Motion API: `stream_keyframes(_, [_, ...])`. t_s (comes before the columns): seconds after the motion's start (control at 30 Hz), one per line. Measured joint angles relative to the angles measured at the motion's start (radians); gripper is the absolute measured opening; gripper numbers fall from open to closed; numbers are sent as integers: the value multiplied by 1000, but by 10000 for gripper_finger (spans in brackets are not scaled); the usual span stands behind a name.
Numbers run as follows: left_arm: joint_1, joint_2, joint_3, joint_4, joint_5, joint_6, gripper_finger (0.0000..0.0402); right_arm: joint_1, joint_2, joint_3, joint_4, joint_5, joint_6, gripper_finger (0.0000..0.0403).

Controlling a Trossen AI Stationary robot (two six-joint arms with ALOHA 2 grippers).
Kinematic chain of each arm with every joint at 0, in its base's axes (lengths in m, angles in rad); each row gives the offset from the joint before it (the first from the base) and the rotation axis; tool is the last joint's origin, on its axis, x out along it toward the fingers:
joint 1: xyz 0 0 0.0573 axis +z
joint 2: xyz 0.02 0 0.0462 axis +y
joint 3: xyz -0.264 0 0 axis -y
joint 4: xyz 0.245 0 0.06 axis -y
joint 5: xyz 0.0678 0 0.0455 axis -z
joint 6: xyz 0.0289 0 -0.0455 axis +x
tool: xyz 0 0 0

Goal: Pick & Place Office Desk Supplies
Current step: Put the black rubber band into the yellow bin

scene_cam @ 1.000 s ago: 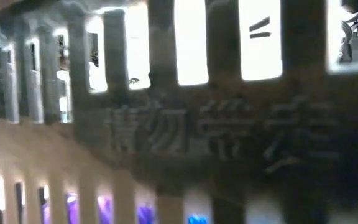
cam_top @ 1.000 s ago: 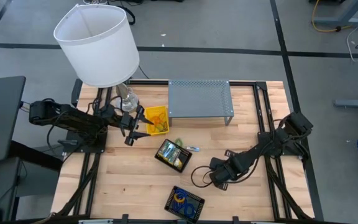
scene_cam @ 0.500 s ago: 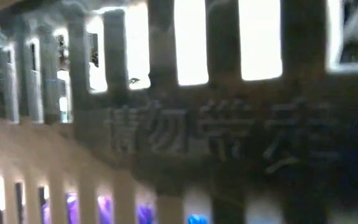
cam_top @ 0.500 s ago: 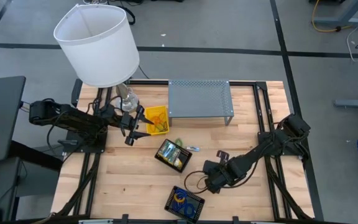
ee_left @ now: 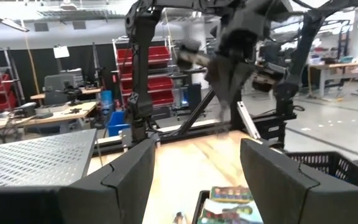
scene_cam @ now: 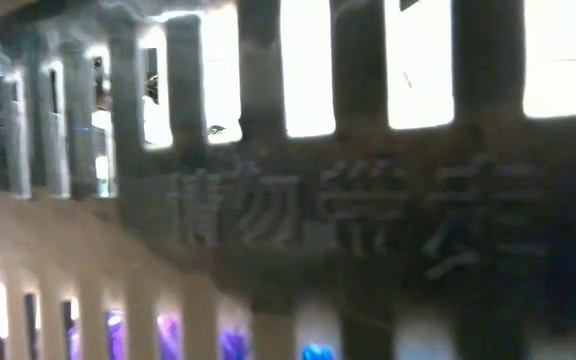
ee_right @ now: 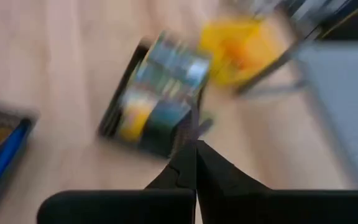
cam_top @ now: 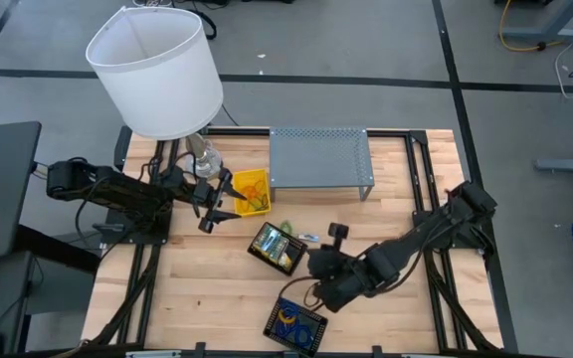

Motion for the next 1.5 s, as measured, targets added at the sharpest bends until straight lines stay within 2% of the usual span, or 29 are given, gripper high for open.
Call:
stream_keyframes(0.07, [-1,0,10,0,14,-18,240,-19,-1,15,55,66,-86,0])
stream_keyframes(0.13, [-12,0,19,0,14,-35,240,-44,-1,17,147,84,-190,0])
stream_keyframes(0.27, [-60,0,42,0,11,-38,240,-111,3,17,335,-2,-372,0])
stream_keyframes(0.4, [-109,0,66,0,3,-37,240,-161,9,17,471,-28,-511,0])
stream_keyframes(0.57, [-150,0,78,-2,-17,-25,240,-205,14,17,636,-95,-628,0])
stream_keyframes(0.7, [-169,0,78,-2,-78,-14,240,-234,14,17,724,-205,-648,0])
stream_keyframes(0.97, [-190,0,78,-1,-125,-13,240,-265,15,17,800,-284,-671,0])
stream_keyframes(1.3, [-240,11,125,-18,-121,-33,240,-305,79,17,887,-334,-683,0])
stream_keyframes(1.5, [-259,65,163,-26,-123,-27,239,-321,93,17,928,-351,-699,0])
